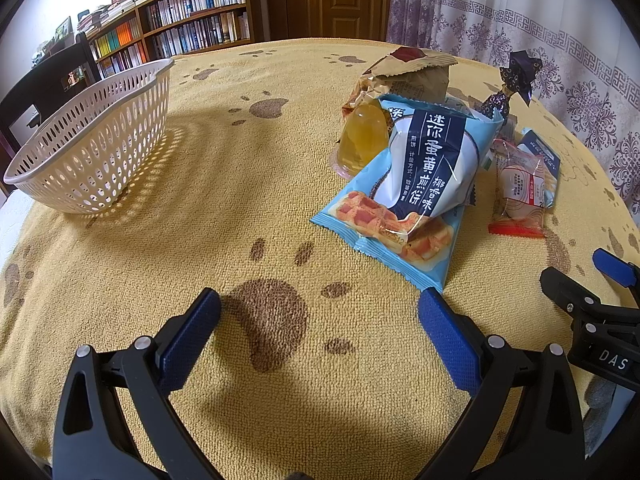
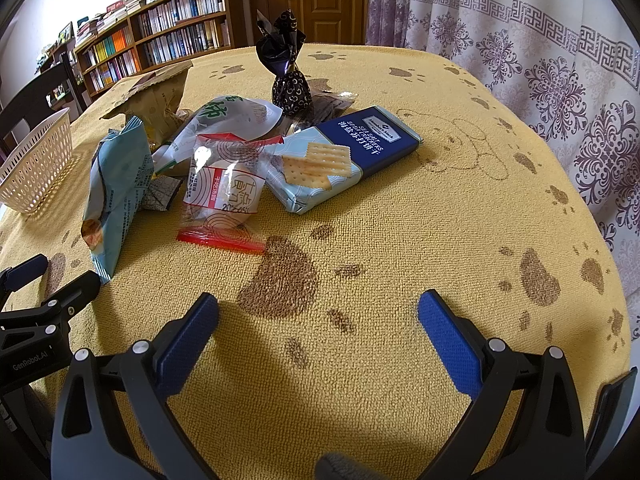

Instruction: Organize snacks

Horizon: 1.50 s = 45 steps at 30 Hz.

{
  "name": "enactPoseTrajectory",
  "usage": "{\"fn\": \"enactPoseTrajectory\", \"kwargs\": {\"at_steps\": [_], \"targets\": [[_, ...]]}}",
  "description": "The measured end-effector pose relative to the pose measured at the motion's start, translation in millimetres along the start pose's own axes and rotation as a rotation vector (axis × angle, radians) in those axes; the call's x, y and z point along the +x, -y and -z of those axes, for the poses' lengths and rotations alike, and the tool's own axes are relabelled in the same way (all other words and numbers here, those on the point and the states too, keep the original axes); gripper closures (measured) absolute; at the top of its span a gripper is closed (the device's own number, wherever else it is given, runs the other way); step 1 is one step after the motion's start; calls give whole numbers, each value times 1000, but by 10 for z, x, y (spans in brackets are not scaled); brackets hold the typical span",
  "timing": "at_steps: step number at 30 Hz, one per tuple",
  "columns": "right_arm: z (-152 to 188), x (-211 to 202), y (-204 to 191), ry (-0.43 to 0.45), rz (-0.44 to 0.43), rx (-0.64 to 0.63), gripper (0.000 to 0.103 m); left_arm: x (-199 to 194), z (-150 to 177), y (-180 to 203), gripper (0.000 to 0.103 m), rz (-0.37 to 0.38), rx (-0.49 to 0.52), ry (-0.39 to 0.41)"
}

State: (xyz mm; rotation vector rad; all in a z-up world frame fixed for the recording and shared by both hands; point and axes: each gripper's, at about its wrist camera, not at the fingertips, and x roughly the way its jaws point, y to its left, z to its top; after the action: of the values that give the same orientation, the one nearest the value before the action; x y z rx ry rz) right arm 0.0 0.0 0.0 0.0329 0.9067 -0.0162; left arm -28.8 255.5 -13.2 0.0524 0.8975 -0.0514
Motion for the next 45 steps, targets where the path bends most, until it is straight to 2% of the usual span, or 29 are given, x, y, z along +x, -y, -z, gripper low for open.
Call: {"fn": "enactPoseTrajectory", "kwargs": {"at_steps": [25,33,45], "targets": [[0,0,-1,0,0,0,5,14,9,-3,3,0,3,-3],[0,0,0,-1,0,0,5,92,-58,7,3,30,40,-50],[-5,3,-16,-5,2,-3,5,77,-35,6,2,31,43,-27]]}}
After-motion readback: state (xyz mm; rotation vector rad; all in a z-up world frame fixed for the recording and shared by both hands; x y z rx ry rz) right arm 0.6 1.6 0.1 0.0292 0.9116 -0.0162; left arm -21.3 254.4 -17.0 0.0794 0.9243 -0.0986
